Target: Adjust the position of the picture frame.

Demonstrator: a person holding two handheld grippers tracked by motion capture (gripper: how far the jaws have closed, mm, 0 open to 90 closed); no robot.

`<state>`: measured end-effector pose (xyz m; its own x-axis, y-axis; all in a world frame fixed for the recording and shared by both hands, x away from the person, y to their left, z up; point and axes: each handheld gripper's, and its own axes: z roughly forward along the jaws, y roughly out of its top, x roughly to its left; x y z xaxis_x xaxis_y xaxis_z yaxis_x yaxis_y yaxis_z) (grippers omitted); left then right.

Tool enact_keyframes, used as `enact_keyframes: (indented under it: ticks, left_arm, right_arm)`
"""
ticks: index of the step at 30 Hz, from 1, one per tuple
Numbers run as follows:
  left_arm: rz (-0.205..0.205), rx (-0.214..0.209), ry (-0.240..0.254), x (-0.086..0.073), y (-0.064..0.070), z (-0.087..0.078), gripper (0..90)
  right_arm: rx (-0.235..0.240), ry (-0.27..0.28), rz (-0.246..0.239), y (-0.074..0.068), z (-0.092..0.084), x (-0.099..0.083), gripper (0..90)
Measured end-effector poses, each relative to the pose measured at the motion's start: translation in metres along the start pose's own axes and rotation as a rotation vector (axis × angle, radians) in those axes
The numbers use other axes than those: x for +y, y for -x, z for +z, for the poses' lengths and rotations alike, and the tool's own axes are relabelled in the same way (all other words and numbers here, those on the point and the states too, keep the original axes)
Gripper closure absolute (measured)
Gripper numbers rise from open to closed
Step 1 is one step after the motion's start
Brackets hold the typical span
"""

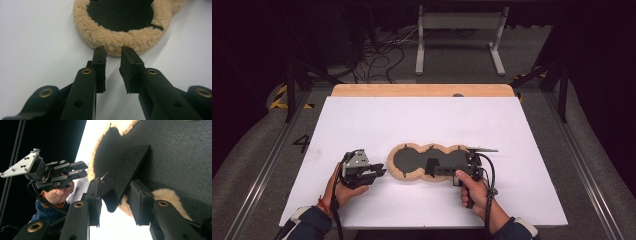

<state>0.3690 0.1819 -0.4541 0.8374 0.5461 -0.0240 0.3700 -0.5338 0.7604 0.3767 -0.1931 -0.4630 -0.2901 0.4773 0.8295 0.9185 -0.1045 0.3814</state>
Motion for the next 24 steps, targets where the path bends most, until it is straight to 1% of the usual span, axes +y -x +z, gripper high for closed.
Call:
enact_keyframes:
  ticks: [1, 2, 5, 6, 8, 9, 12, 13, 14, 15, 16, 18, 19, 21, 22, 24]
  left_arm:
    - [-0.002, 0.002, -0.004, 0.0, -0.001, 0.001, 73.4]
    - [-0.001, 0.005, -0.008, 0.0, -0.003, 0.002, 72.7]
    - [-0.016, 0.002, -0.007, 0.001, -0.008, 0.004, 70.4]
    - [-0.016, 0.002, -0.007, 0.001, -0.008, 0.004, 69.5]
    - [-0.035, -0.004, -0.004, 0.002, -0.013, 0.005, 67.8]
    - [-0.049, 0.003, 0.001, 0.003, -0.015, 0.005, 65.8]
    - [-0.093, -0.006, 0.033, 0.005, -0.023, 0.005, 57.2]
    - [-0.123, -0.013, 0.04, 0.005, -0.025, 0.004, 55.0]
    - [-0.143, -0.02, 0.051, 0.006, -0.028, 0.005, 51.4]
    - [-0.169, -0.034, 0.064, 0.006, -0.03, 0.006, 46.8]
    - [-0.189, -0.039, 0.07, 0.006, -0.032, 0.007, 43.4]
    - [-0.205, -0.066, 0.073, 0.007, -0.036, 0.011, 38.6]
    - [-0.225, -0.081, 0.072, 0.008, -0.036, 0.012, 35.4]
    - [-0.241, -0.084, 0.072, 0.01, -0.036, 0.016, 30.8]
    - [-0.231, -0.094, 0.074, 0.011, -0.037, 0.018, 29.9]
    - [-0.236, -0.101, 0.06, 0.014, -0.035, 0.022, 27.7]
  right_arm:
    - [-0.006, 0.003, -0.002, 0.0, 0.001, 0.0, 63.5]
    - [-0.011, 0.011, 0.007, 0.0, 0.003, 0.0, 63.5]
    - [-0.01, 0.009, 0.012, 0.0, 0.004, 0.001, 64.2]
    - [-0.007, 0.009, 0.019, 0.001, 0.004, 0.001, 64.7]
    - [-0.009, 0.006, 0.014, 0.001, 0.004, 0.001, 65.0]
    - [-0.004, 0.005, 0.017, 0.002, 0.004, 0.002, 65.5]
    - [-0.007, 0.006, 0.015, 0.002, 0.004, 0.002, 65.8]
    - [-0.009, 0.006, 0.013, 0.002, 0.005, 0.003, 65.8]
    - [-0.009, 0.008, 0.011, 0.001, 0.005, 0.003, 65.7]
    - [-0.009, 0.008, 0.006, 0.001, 0.005, 0.003, 65.8]
    - [-0.011, 0.007, -0.004, 0.001, 0.005, 0.003, 65.8]
    - [-0.011, 0.005, -0.017, 0.001, 0.006, 0.003, 65.8]
    - [-0.013, 0.006, -0.028, 0.001, 0.006, 0.003, 65.8]
    - [-0.012, 0.008, -0.041, 0.001, 0.006, 0.002, 65.9]
    - [-0.015, 0.008, -0.048, 0.0, 0.006, 0.002, 65.9]
    - [-0.021, 0.011, -0.073, -0.001, 0.007, 0.001, 66.1]
